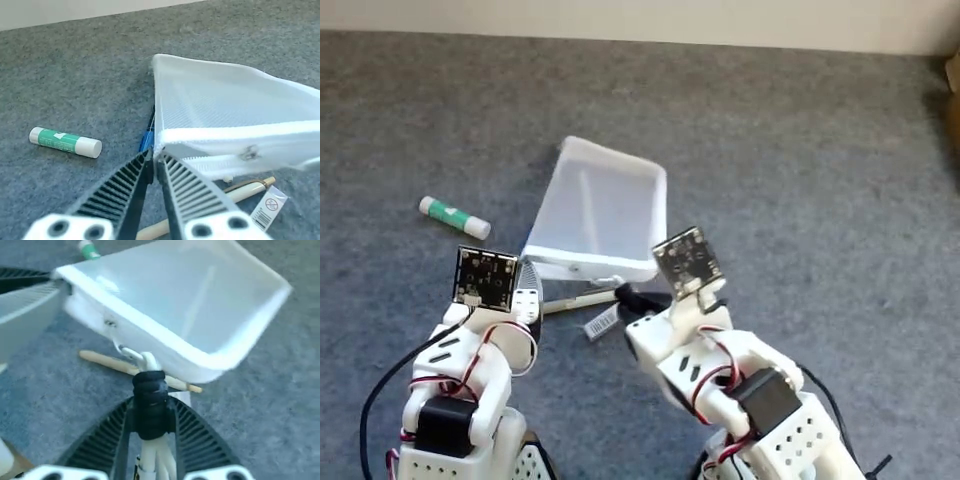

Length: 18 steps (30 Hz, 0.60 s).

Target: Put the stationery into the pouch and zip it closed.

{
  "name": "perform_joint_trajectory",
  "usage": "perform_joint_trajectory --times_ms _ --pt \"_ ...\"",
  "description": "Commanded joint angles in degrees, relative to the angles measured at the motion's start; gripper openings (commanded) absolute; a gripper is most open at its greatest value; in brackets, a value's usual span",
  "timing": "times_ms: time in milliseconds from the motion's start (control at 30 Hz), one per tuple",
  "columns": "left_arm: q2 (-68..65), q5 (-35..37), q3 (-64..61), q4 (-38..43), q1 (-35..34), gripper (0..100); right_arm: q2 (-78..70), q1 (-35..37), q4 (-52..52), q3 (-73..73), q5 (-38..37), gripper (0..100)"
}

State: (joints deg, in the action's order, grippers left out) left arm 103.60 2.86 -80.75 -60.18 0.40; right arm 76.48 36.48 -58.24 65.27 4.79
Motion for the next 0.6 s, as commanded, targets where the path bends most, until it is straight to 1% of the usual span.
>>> perform_joint_trajectory --times_ms 0,300,567 --pt "0.4 -0.7 0.84 1.41 -1.36 1 1.36 -6.11 -0.4 -1.1 -0.79 0.5" --pt "0.4 -0.7 0.57 1.32 -1.36 1 1.36 -16.66 -0.4 -1.1 -0.88 0.5" --pt "0.4 -0.7 0.48 1.32 -1.36 1 1.36 -17.45 -0.4 -1.1 -0.88 0.5"
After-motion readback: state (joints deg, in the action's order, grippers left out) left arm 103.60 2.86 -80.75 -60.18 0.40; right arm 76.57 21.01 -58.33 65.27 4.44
